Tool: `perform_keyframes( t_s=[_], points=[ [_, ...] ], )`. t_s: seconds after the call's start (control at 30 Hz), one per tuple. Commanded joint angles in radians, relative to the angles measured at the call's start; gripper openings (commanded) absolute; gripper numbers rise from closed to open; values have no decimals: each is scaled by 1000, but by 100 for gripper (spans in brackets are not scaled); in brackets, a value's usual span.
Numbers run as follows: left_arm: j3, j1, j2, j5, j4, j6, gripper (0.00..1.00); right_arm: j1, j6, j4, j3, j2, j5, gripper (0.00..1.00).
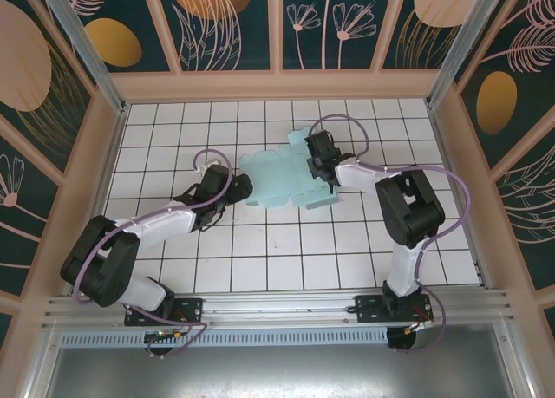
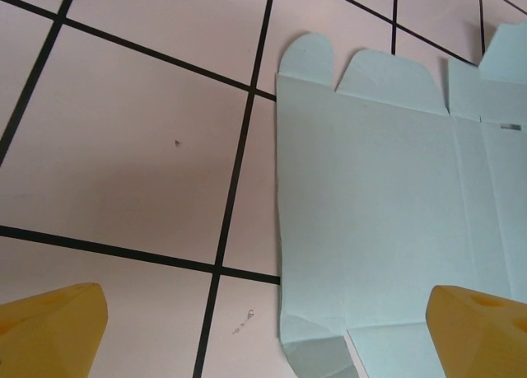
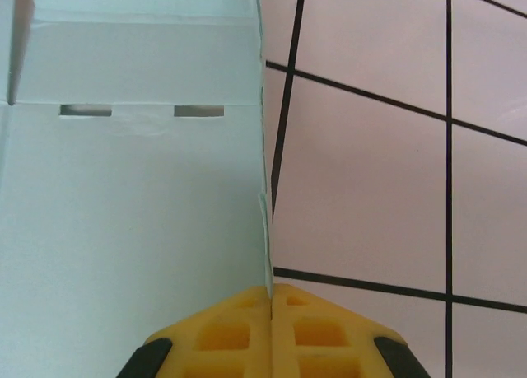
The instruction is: Fold the paper box
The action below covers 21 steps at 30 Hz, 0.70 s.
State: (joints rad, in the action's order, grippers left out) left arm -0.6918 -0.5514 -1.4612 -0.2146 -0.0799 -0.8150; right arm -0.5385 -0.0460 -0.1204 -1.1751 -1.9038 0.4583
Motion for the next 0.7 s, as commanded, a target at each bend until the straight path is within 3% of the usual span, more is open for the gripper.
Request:
perform_keyframes(
  t_s=[0.0, 0.1, 0.17, 0.27, 0.33, 0.43, 0.53, 0.67],
  points=[
    [-7, 4, -24, -40, -31, 27, 99, -73, -45, -35, -44, -86, 223, 0],
    [-30, 4, -46, -43, -18, 33, 99, -111, -80, -54, -89, -166, 351, 0],
    [-21, 4, -32, -61, -20, 22, 99, -119, -81, -65, -110, -188, 359, 0],
    [16, 4, 27, -89, -36, 13, 99, -95, -53, -20, -81, -128, 210, 0],
    [40, 4, 72, -103, -43, 11, 99, -60, -37, 50, -27, -42, 32, 0],
    [49, 5, 102, -39, -93, 26, 99, -16, -46, 198, 79, 77, -155, 0],
    [4, 5, 92, 28, -121, 19, 99, 7, -55, 345, 181, 175, -270, 0],
    [-106, 4, 44, 86, -120, 31, 99, 15, -64, 480, 274, 254, -305, 0]
  ],
)
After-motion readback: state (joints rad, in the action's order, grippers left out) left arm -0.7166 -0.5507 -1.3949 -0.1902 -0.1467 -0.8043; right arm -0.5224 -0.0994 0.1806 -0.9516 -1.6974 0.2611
